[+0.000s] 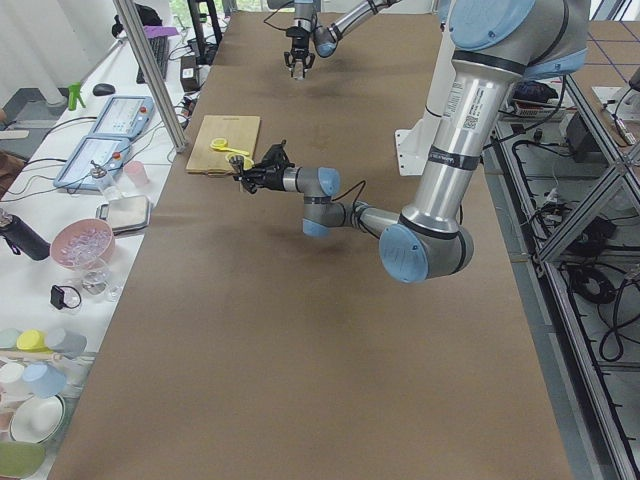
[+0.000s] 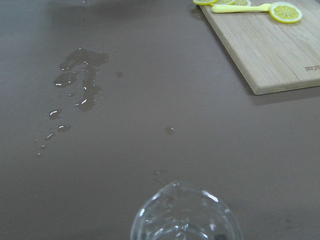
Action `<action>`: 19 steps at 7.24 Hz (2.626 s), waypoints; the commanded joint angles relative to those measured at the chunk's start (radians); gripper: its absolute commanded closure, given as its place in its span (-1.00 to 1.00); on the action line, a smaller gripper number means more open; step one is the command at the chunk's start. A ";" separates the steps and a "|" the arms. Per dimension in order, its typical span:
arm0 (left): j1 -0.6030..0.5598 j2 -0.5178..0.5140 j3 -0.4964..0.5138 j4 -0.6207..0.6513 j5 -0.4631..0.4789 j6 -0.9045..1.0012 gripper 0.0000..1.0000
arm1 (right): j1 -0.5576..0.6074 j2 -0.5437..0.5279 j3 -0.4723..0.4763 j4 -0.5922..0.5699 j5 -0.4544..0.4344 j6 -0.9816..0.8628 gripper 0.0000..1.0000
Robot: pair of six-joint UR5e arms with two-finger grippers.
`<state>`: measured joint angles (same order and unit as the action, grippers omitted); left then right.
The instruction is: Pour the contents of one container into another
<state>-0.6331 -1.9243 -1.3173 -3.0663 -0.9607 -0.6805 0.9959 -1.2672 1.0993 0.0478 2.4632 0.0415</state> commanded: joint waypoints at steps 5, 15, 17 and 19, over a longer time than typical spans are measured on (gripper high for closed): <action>0.048 -0.004 -0.004 0.153 -0.033 -0.091 1.00 | -0.112 -0.012 -0.070 0.099 -0.140 0.002 1.00; 0.128 -0.002 0.000 0.189 -0.015 -0.079 1.00 | -0.128 -0.003 -0.085 0.095 -0.170 0.000 -0.48; 0.128 -0.001 0.006 0.176 -0.010 -0.079 1.00 | -0.123 -0.001 -0.085 0.095 -0.167 0.003 -0.98; 0.151 0.001 0.004 0.156 0.023 -0.079 1.00 | -0.114 -0.001 -0.084 0.095 -0.161 0.003 -0.98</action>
<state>-0.4951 -1.9249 -1.3131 -2.8968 -0.9524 -0.7593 0.8767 -1.2686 1.0150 0.1427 2.2997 0.0449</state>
